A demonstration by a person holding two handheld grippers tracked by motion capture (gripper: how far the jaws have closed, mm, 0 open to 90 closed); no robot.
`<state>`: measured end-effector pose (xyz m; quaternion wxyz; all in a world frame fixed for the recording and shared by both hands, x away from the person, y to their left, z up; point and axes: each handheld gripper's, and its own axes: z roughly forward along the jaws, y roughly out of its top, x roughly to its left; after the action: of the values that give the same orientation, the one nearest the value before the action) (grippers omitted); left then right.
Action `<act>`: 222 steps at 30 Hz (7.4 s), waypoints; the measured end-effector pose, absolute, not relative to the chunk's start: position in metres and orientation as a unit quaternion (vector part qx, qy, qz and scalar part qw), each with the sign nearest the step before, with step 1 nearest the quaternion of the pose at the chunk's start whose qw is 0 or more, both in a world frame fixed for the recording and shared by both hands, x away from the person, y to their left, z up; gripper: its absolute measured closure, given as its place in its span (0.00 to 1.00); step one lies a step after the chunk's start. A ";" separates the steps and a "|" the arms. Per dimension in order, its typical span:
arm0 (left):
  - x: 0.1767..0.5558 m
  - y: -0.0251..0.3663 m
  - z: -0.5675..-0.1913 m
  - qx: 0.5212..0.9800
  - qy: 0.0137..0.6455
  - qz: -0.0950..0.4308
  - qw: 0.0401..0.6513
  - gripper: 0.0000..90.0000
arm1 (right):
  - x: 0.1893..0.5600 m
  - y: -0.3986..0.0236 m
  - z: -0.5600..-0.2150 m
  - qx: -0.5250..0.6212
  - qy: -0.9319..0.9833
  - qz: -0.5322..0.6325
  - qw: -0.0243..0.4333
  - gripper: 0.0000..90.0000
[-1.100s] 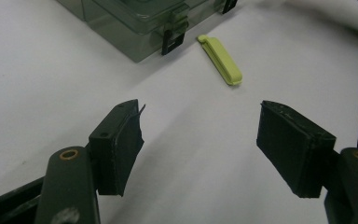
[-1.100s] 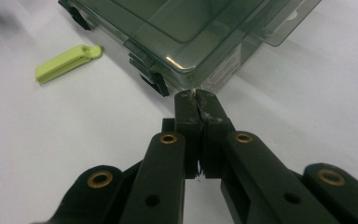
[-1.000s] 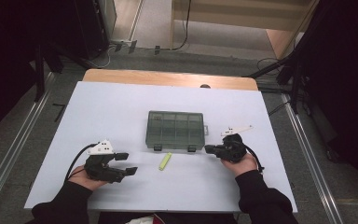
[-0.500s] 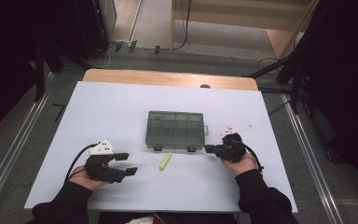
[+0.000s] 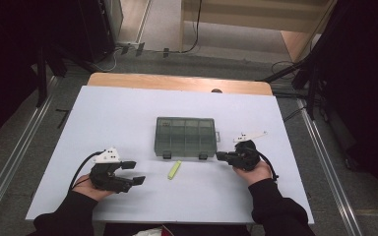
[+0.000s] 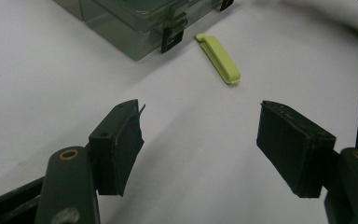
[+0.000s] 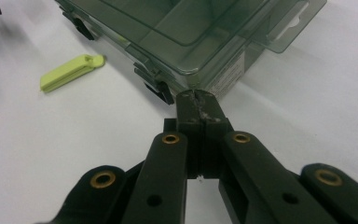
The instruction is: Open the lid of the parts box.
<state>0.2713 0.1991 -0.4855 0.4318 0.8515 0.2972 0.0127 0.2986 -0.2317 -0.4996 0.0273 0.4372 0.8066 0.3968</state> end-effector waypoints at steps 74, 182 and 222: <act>0.342 0.173 -0.471 0.860 0.290 0.011 0.420 0.33 | 0.314 -0.226 -0.473 0.419 0.789 0.448 0.050 0.99; 0.405 0.143 -0.469 0.820 0.339 0.075 0.456 0.65 | 0.356 -0.239 -0.488 0.439 0.764 0.465 0.080 0.45; 0.412 0.138 -0.465 0.798 0.356 0.092 0.477 0.65 | 0.386 -0.219 -0.477 0.399 0.763 0.488 0.145 0.49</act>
<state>0.4121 0.1384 -0.4654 0.4767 0.7983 0.3565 0.0917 0.3859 -0.2195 -0.4773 0.1446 0.3987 0.7628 0.4882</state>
